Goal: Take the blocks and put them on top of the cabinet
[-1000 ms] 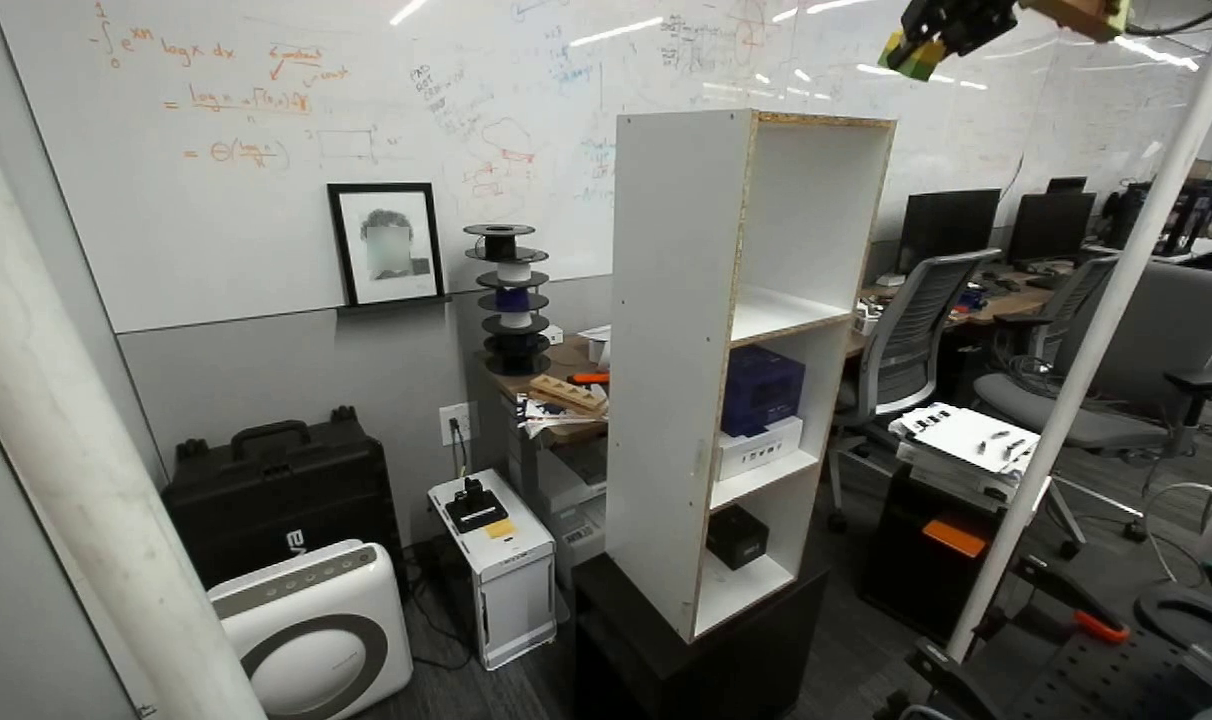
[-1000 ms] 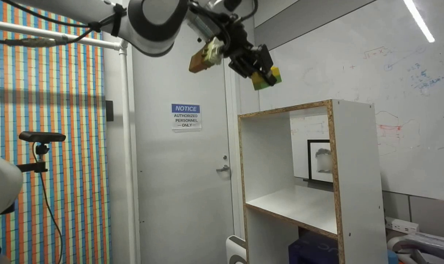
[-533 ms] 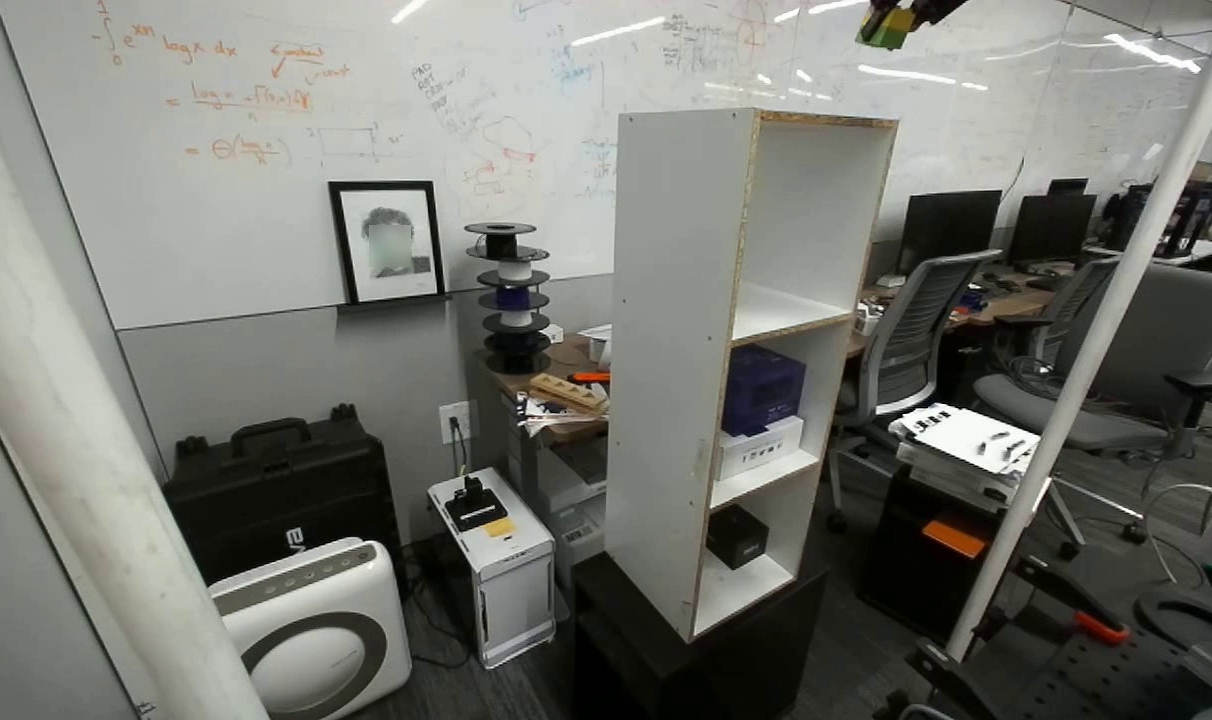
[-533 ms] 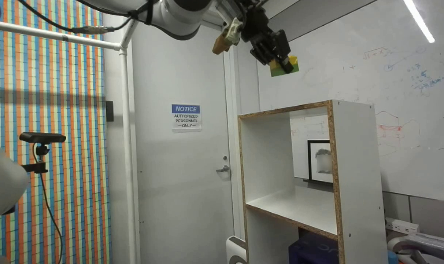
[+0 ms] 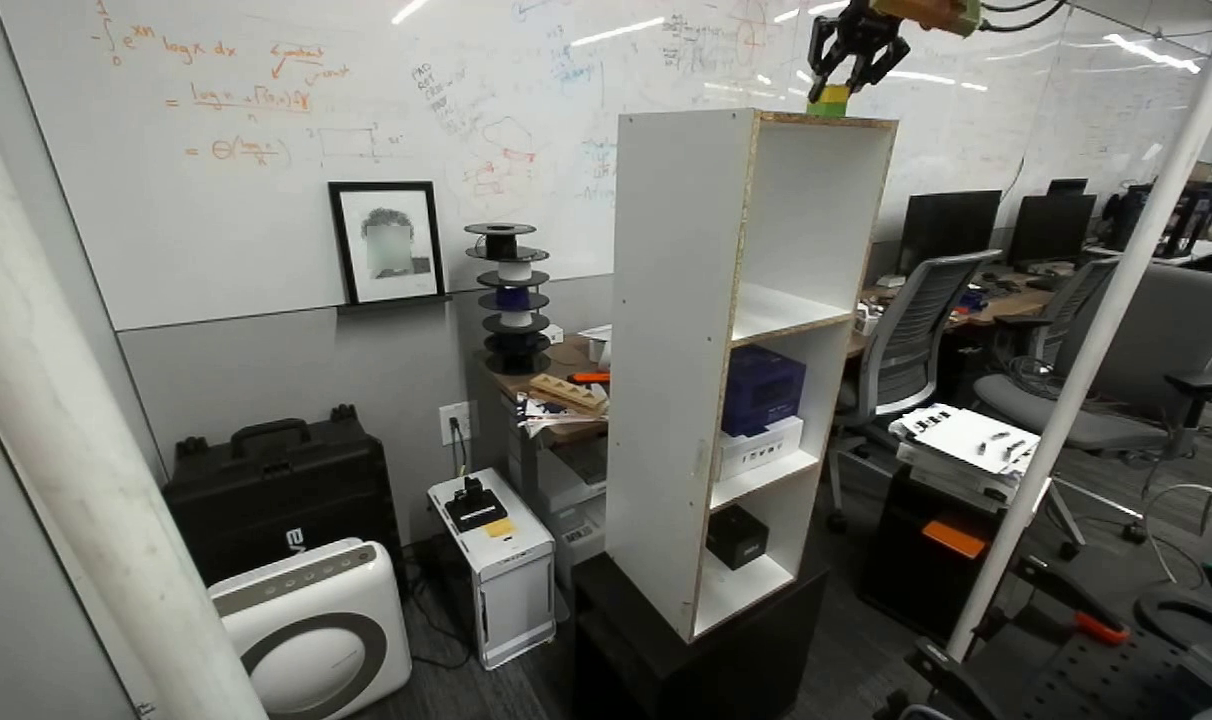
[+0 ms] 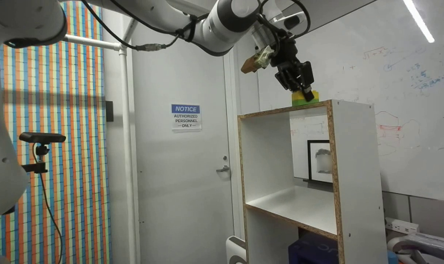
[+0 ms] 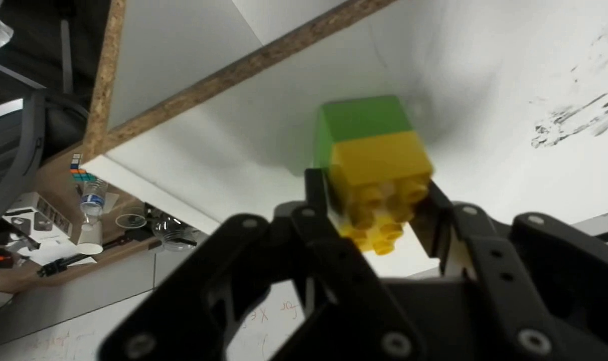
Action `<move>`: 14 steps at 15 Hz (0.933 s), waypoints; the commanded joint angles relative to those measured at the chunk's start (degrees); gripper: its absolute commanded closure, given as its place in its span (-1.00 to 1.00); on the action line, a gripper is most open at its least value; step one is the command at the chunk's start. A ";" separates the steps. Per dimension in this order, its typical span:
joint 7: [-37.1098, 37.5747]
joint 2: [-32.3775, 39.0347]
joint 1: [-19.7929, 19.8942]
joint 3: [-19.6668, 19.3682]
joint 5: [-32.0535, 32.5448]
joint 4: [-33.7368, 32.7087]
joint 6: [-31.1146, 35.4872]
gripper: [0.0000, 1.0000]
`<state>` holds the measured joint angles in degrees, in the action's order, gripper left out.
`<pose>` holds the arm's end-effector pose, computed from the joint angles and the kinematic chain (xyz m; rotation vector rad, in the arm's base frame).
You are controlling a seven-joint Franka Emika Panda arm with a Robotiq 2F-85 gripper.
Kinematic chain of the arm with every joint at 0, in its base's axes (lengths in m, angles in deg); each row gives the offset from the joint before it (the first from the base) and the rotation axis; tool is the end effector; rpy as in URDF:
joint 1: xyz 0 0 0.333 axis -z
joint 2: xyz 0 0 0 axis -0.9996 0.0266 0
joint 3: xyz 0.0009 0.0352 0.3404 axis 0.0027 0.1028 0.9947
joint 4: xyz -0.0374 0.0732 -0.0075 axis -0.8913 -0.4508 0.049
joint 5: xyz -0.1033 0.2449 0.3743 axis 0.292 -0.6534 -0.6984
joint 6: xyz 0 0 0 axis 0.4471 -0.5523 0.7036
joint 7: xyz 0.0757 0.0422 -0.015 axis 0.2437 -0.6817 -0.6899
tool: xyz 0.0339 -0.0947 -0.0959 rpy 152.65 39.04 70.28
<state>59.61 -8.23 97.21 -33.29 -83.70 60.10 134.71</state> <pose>0.6582 -0.1593 0.6273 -2.9266 0.6885 -0.8977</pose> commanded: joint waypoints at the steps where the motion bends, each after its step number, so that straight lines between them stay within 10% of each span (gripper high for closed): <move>1: 1.16 -0.83 -1.68 0.19 0.51 -2.71 -2.88 -0.57; 4: 0.55 -5.52 -3.01 0.94 0.78 1.56 -4.32 -0.98; 14: -8.07 -27.96 -3.74 1.13 0.89 24.78 -22.24 -1.00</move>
<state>54.04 -28.33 92.84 -32.11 -84.74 76.02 114.43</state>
